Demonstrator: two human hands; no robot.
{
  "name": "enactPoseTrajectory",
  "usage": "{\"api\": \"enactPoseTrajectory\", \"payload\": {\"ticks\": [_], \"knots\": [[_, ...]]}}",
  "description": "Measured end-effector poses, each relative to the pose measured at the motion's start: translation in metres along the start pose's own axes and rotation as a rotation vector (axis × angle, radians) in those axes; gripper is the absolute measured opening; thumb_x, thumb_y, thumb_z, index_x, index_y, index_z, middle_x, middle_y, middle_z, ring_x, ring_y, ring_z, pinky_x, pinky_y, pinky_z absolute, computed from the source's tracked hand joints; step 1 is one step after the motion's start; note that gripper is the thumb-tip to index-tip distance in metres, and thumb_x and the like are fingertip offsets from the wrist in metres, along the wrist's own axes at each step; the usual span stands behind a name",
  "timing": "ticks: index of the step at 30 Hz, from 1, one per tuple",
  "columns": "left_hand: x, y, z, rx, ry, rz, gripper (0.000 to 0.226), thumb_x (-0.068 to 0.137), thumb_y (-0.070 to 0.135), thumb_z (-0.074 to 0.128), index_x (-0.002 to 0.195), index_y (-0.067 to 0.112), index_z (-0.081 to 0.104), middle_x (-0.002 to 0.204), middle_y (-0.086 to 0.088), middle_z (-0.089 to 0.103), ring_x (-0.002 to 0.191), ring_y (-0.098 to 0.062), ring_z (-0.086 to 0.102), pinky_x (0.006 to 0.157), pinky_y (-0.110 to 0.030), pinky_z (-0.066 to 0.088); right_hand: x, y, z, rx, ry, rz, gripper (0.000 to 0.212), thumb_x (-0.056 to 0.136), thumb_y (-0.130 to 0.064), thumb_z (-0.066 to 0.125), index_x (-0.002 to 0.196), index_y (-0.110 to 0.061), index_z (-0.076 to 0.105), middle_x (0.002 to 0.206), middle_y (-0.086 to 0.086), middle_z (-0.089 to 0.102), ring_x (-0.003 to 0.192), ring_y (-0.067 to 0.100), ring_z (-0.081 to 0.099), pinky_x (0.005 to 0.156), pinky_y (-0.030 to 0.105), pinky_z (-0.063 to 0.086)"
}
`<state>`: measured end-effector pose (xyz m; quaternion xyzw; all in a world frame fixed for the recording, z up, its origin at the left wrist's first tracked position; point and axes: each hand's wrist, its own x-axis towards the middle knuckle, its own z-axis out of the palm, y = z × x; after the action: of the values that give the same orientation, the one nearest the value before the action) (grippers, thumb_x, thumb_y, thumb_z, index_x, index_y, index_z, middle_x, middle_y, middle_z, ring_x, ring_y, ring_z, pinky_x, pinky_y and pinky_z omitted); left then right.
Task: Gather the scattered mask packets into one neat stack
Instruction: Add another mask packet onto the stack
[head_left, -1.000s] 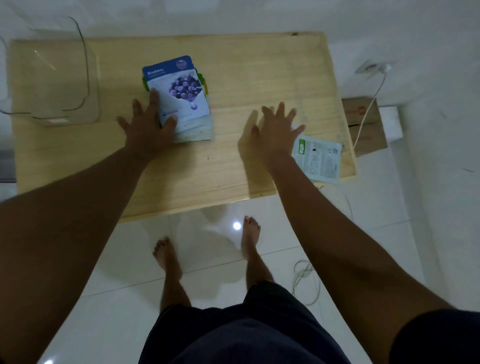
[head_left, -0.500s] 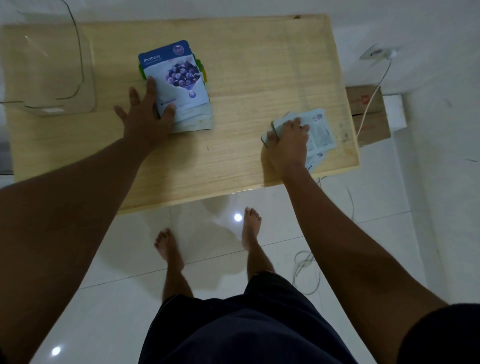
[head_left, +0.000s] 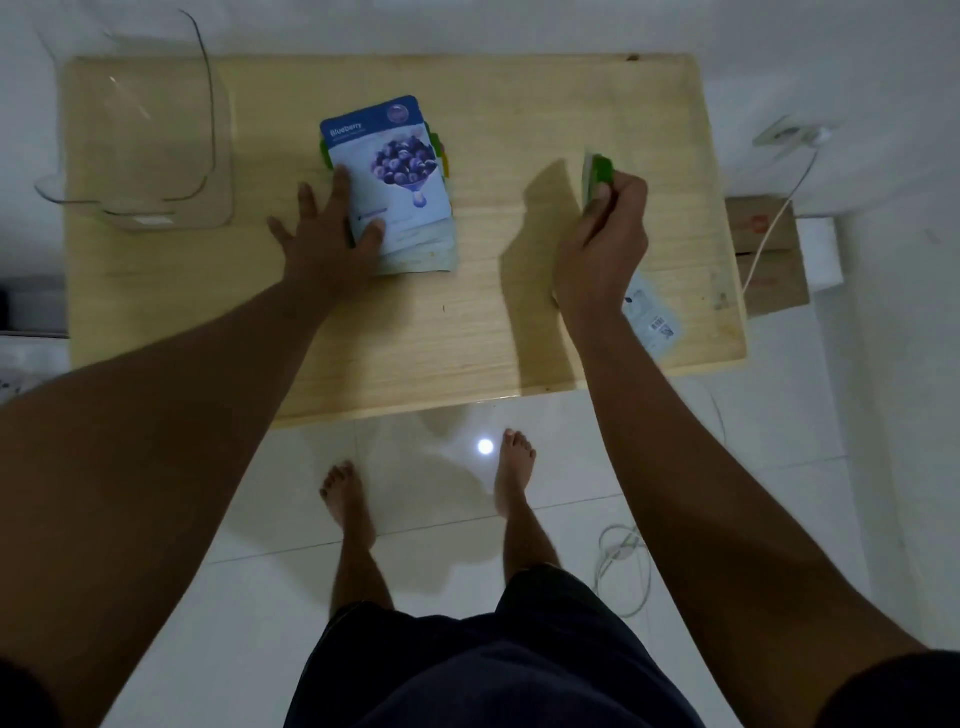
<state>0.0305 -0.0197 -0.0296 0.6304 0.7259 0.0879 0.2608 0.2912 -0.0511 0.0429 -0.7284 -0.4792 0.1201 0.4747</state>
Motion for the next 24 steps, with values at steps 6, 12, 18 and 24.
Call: {"api": "enactPoseTrajectory", "payload": {"ticks": [6,12,18,24], "knots": [[0.001,0.001,-0.001,-0.044,-0.01,-0.024,0.072,0.095,0.056,0.032,0.156,0.031,0.004,0.161,-0.021,0.016,0.152,-0.032,0.001,0.114,-0.063,-0.009,0.017,-0.041,0.042,0.288,0.112,0.165,0.019,0.101,-0.004,0.039,0.11,0.007,0.052,0.083,-0.014,0.054,0.07,-0.01,0.057,0.058,0.005,0.042],[0.001,0.001,0.001,-0.115,0.002,-0.029,0.069,0.094,0.061,0.018,0.156,0.031,0.007,0.164,-0.008,0.017,0.153,-0.026,0.0,0.114,-0.062,-0.013,-0.015,-0.067,0.093,0.405,-0.089,0.377,0.025,0.102,-0.006,0.038,0.125,-0.001,0.047,0.094,0.0,0.065,0.083,0.014,0.065,0.07,0.018,0.056],[0.003,-0.003,0.004,-0.056,0.007,-0.027,0.083,0.089,0.066,0.032,0.156,0.028,0.002,0.162,-0.018,0.019,0.153,-0.027,-0.002,0.113,-0.062,-0.012,-0.039,-0.053,0.107,0.19,-0.376,0.076,0.053,0.091,0.0,0.05,0.142,-0.003,0.036,0.128,0.015,0.061,0.115,0.026,0.061,0.096,0.032,0.052],[0.004,-0.004,0.005,-0.052,0.007,-0.021,0.087,0.088,0.064,0.037,0.156,0.026,-0.001,0.163,-0.014,0.017,0.153,-0.027,-0.002,0.113,-0.062,-0.012,-0.026,-0.042,0.107,0.176,-0.288,0.042,0.036,0.087,0.003,0.055,0.123,-0.001,0.054,0.113,0.011,0.069,0.102,0.021,0.065,0.086,0.022,0.053]]}}
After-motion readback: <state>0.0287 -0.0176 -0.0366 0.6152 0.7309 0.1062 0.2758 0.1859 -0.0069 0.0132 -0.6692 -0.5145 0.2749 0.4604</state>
